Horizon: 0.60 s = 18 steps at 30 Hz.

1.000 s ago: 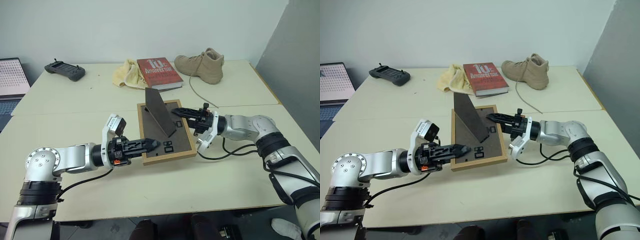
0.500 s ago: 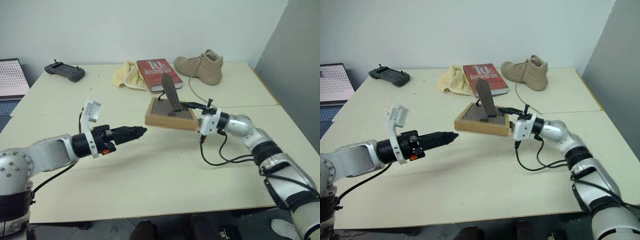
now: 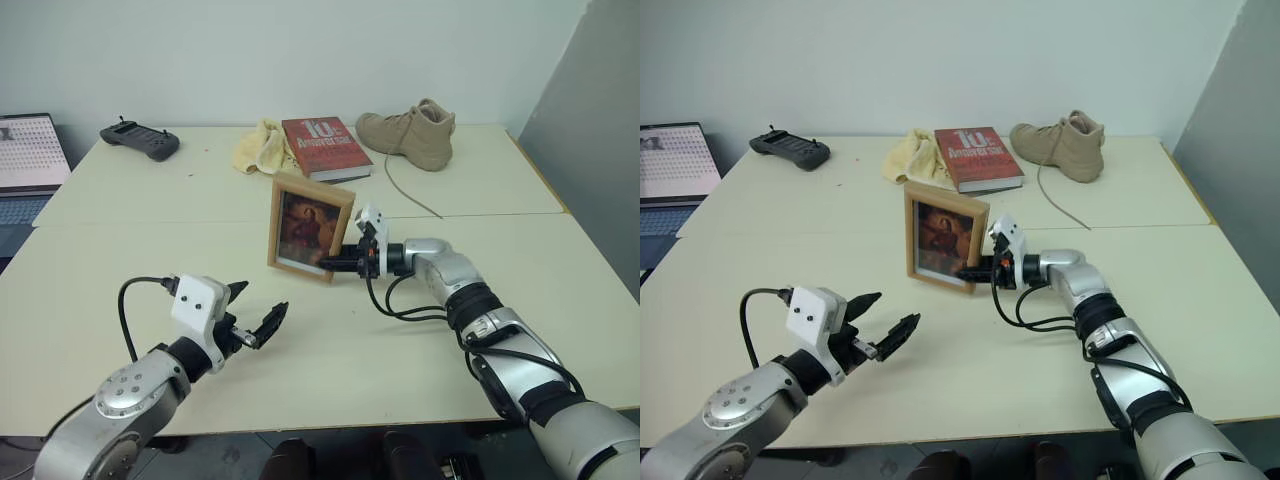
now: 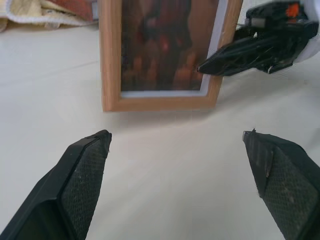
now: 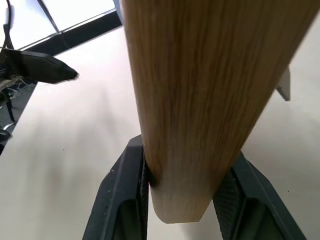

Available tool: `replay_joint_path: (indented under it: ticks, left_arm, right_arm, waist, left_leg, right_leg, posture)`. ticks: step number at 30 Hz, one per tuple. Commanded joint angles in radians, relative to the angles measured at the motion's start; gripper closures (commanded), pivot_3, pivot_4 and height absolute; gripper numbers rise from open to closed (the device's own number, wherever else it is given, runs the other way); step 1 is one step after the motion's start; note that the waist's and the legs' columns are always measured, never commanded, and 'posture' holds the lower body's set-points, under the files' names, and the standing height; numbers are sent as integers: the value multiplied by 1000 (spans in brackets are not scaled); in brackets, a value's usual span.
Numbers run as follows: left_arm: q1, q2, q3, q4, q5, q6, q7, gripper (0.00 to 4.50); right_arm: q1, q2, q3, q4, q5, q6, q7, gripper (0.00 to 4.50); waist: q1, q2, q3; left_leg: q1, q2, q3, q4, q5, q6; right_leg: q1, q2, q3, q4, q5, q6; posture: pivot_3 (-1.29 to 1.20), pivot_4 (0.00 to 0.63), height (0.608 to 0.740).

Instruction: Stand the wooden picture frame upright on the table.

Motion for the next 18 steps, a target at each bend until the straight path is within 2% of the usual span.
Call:
replay_joint_path:
  ticks: [1, 5, 7, 13, 14, 18]
  left_arm:
    - [-10, -67, 19, -46, 13, -14, 45, 0]
    - [3, -83, 15, -53, 53, -13, 31, 0]
    - [7, -86, 11, -48, 64, -15, 17, 0]
    - [-15, -91, 8, -22, 81, -9, -19, 0]
    - [-26, -91, 11, -16, 79, -4, -22, 0]
    - [-124, -38, 67, 42, 7, 76, -76, 0]
  right_arm:
    - [-54, 12, -39, 98, -55, -14, -5, 3184]
    - [-67, 26, -64, 116, -86, -17, -7, 3184]
    - [-67, 31, -74, 108, -95, -12, -4, 2483]
    - [-41, 14, -90, 60, -134, -16, -2, 1299]
    - [-24, 1, -83, 38, -145, -25, 10, 954]
    - [92, -152, -80, -160, -212, -63, -15, 174]
  waist:
    - [1, -1, -1]
    - [1, -1, -1]
    - [1, -1, -1]
    - [0, -1, -1]
    - [0, -1, -1]
    - [16, -1, -1]
  left_leg:
    - [0, 0, 0, 0, 0, 0]
    - [3, 0, 0, 0, 0, 0]
    - [3, 0, 0, 0, 0, 0]
    - [3, 0, 0, 0, 0, 0]
    - [3, 0, 0, 0, 0, 0]
    - [2, 0, 0, 0, 0, 0]
  right_leg:
    - [0, 0, 0, 0, 0, 0]
    - [2, 0, -1, 1, 0, 0]
    - [2, 0, 0, 1, 0, 0]
    - [3, 0, 0, 1, 0, 0]
    - [3, 0, -1, 0, 0, 0]
    - [3, 0, -1, 0, 0, 0]
  posture:
    - [0, 150, 740]
    - [0, 150, 740]
    - [0, 150, 740]
    - [0, 150, 740]
    - [0, 150, 740]
    - [0, 150, 740]
